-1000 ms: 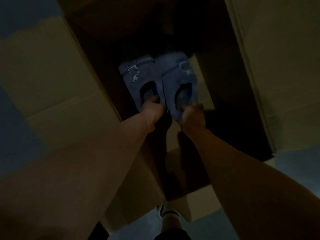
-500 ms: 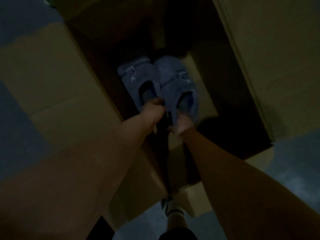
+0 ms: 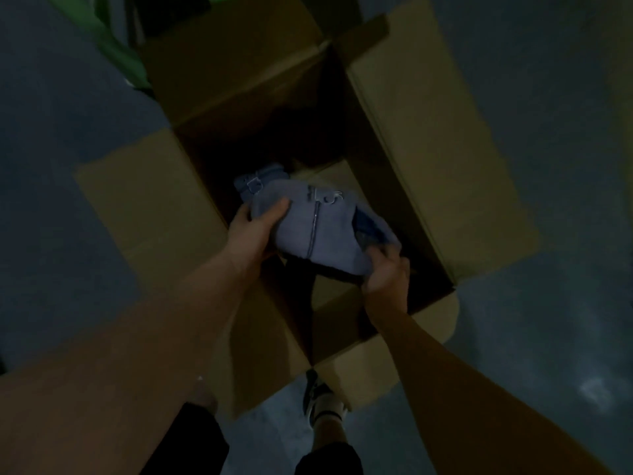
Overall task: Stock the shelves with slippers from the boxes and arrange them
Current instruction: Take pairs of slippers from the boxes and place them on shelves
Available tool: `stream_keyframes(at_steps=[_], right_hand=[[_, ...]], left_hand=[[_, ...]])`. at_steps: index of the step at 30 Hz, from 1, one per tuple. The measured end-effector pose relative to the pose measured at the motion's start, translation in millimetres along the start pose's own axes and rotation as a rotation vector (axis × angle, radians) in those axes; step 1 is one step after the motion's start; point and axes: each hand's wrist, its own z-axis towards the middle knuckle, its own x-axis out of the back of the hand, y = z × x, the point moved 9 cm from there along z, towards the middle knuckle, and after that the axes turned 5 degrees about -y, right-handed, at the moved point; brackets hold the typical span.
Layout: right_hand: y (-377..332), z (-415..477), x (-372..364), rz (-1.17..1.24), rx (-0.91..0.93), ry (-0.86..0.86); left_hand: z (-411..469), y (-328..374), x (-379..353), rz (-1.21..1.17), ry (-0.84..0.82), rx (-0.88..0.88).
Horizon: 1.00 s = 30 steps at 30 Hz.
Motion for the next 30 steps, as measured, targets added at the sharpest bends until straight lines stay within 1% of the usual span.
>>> stream_keyframes(at_steps=[3, 4, 6, 9, 11, 13, 15, 17, 19, 22, 24, 27, 29, 30], right_hand=[[-12, 7, 22, -0.073, 0.024, -0.051], [-17, 10, 26, -0.074, 0.028, -0.059], [-36, 14, 34, 0.004, 0.075, -0.043], [-72, 19, 42, 0.194, 0.115, 0.001], [-86, 26, 36, 0.312, 0.048, -0.025], [-87, 32, 18, 0.357, -0.097, -0.126], [-84, 33, -5, 0.327, -0.198, -0.237], [-80, 35, -27, 0.360, -0.218, -0.298], [-72, 39, -53, 0.458, -0.278, -0.369], [-63, 47, -93, 0.716, -0.420, -0.451], [-68, 55, -119, 0.846, -0.452, -0.486], [-85, 69, -158, 0.967, -0.509, -0.571], [-100, 78, -171, 1.060, -0.568, -0.553], [-106, 83, -176, 1.181, -0.626, -0.519]], left_hand=[[-17, 15, 1, 0.084, -0.129, 0.107], [-22, 21, 5, 0.115, -0.139, 0.124], [-24, 34, 13, 0.154, -0.085, 0.086], [-22, 50, 19, 0.063, 0.014, 0.021], [-16, 58, 19, 0.010, 0.048, -0.043], [-11, 67, 21, 0.000, 0.107, -0.118], [-5, 75, 24, 0.072, 0.177, -0.188], [3, 80, 25, 0.183, 0.210, -0.243], [14, 82, 25, 0.269, 0.212, -0.287], [29, 81, 25, 0.374, 0.201, -0.303], [38, 81, 22, 0.358, 0.166, -0.316], [49, 82, 25, 0.328, 0.157, -0.327], [56, 79, 28, 0.292, 0.133, -0.315], [59, 78, 29, 0.279, 0.119, -0.307]])
